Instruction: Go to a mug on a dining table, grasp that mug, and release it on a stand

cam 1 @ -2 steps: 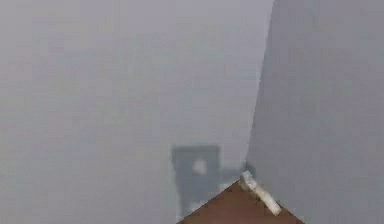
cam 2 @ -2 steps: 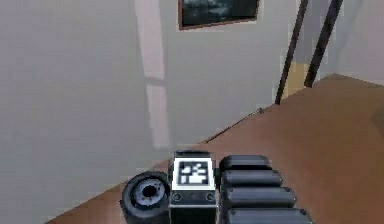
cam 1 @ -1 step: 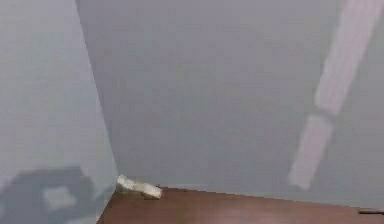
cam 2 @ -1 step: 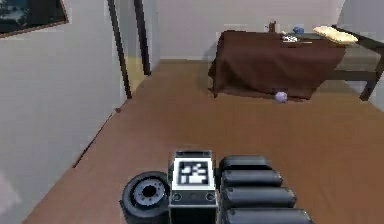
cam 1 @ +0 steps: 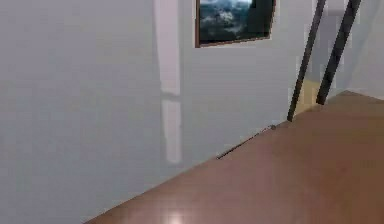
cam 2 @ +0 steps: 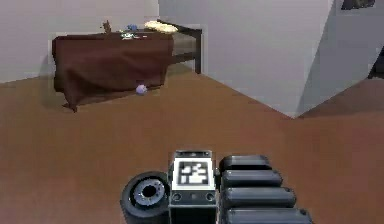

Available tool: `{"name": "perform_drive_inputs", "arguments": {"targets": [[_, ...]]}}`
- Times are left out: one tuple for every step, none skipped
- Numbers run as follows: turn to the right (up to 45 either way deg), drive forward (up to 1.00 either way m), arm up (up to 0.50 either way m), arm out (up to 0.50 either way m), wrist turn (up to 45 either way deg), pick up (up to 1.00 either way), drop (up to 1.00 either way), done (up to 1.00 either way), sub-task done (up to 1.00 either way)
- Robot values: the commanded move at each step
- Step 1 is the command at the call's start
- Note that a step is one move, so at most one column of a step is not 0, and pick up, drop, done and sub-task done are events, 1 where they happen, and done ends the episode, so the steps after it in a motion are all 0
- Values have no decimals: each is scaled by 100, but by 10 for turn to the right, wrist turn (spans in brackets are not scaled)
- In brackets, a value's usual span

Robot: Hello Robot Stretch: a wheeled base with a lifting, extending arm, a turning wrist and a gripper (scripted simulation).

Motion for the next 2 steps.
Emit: {"name": "perform_drive_inputs", "arguments": {"targets": [[-450,0,0,0,0,0,0,0,0],[-450,0,0,0,0,0,0,0,0]]}}
